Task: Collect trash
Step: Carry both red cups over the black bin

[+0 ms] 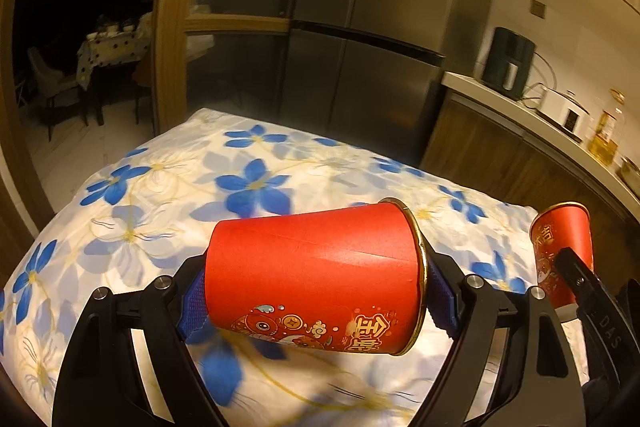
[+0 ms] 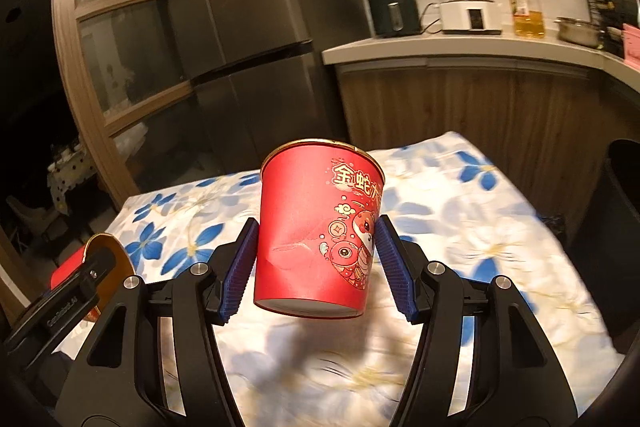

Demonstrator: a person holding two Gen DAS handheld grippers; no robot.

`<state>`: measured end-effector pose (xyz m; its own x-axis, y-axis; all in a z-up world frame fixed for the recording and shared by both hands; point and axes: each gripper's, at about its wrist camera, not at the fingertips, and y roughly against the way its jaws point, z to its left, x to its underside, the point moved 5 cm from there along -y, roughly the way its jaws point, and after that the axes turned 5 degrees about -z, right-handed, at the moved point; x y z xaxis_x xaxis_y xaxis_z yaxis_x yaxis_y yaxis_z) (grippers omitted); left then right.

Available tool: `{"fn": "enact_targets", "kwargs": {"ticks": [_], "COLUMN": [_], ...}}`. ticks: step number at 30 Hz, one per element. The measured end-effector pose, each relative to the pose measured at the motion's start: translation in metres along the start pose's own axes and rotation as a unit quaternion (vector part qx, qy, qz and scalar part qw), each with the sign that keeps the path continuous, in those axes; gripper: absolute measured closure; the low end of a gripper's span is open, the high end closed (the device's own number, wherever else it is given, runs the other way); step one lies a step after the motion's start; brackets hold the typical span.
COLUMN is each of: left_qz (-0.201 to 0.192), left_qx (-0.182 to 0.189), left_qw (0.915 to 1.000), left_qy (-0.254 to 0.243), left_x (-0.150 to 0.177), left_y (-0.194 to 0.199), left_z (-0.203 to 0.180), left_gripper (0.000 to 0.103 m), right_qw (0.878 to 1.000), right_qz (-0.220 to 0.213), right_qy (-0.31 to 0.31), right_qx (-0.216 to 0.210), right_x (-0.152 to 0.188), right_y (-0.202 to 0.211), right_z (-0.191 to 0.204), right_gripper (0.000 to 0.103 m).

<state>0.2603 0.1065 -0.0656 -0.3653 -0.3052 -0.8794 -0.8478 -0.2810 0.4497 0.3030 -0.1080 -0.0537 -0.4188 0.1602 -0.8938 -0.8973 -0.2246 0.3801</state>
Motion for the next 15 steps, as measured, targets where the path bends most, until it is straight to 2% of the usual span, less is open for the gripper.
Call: {"fn": "enact_targets", "kwargs": {"ticks": [8, 15], "left_qz": [-0.002, -0.004], "left_qx": [0.050, 0.121], "left_qw": [0.9982, 0.9901], "left_qy": [-0.034, -0.072], "left_x": [0.010, 0.021], "left_y": [0.022, 0.045], "left_z": [-0.066, -0.144], "left_gripper": [0.021, 0.021], "right_qw": [0.999, 0.993], "right_qz": [-0.030, -0.057], "right_qy": [-0.016, -0.037], "right_qx": [0.041, 0.094], "right_x": [-0.014, -0.022], "right_y": [0.047, 0.087], "right_z": [-0.060, -0.127], "right_gripper": [0.044, 0.044]}}
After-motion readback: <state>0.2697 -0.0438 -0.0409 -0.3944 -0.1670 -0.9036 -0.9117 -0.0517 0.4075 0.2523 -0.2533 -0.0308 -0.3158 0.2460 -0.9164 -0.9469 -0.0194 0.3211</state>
